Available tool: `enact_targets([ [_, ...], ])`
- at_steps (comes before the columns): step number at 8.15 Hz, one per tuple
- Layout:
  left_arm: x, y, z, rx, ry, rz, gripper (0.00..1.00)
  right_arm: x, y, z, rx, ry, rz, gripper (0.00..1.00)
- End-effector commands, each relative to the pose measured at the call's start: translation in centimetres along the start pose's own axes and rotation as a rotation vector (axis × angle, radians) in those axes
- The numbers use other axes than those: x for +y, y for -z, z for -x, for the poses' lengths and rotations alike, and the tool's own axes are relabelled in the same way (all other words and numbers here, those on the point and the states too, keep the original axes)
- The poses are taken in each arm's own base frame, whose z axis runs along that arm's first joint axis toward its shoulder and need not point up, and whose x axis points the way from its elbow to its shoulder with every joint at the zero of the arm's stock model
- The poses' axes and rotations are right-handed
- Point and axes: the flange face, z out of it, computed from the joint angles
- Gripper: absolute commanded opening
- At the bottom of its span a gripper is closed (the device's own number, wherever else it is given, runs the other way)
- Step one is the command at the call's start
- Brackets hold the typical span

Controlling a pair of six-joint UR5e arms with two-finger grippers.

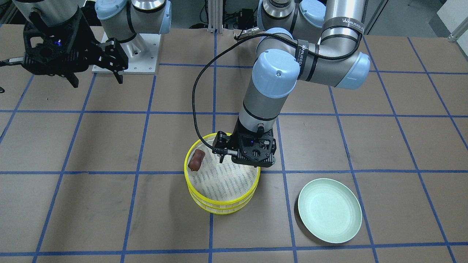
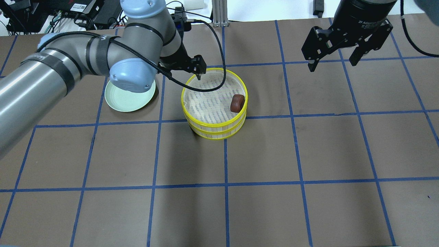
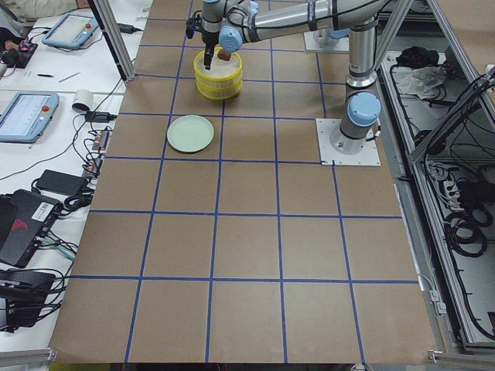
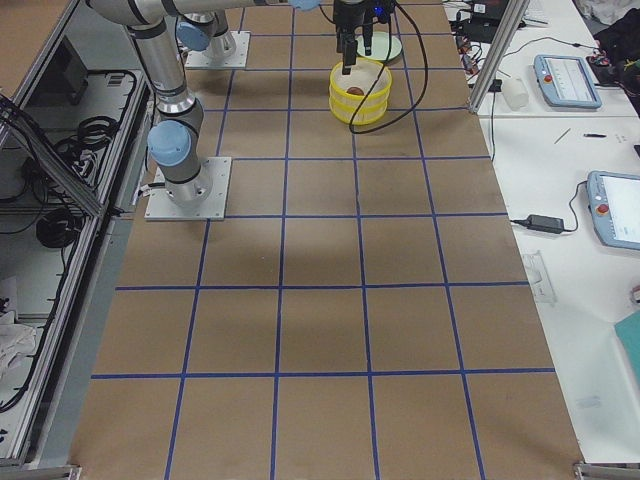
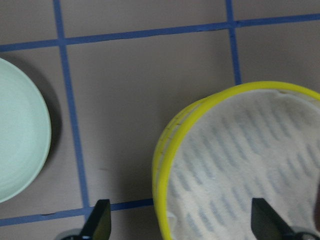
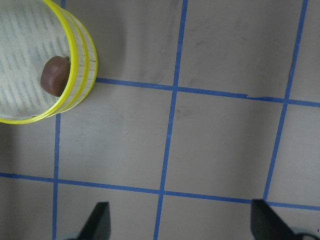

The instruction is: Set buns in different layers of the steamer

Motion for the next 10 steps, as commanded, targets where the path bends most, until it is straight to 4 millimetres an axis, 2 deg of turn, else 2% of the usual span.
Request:
enact_targets([
  [1,-1.3,3.9,10.7,-0.080,0.004,0.075,1.00,0.0,0.0,0.0,0.003,0.000,-0.002,1.00],
  [2,-1.2,6.9,13.5,-0.117,0.027,0.101,1.00,-0.1,-0.3,0.0,0.000,-0.009,-0.004,1.00],
  [3,-0.4,9.6,14.4,-0.132,0.045,0.110,1.00,0.1,-0.8,0.0,0.001,-0.015,-0.002,1.00],
  [4,0.5,11.2,14.3,-0.128,0.049,0.117,1.00,-0.3,-0.6,-0.1,0.006,-0.012,-0.047,1.00],
  [7,4.9,17.2,12.9,-0.113,0.088,0.132,1.00,-0.4,-0.8,-0.1,0.009,-0.006,-0.049,1.00],
  [8,5.9,18.3,12.6,-0.117,0.123,0.116,1.00,-0.3,-0.9,-0.1,0.008,-0.015,-0.043,1.00],
  [10,6.6,19.2,12.1,-0.078,0.140,0.096,1.00,-0.2,-0.8,-0.2,0.018,-0.012,-0.049,1.00],
])
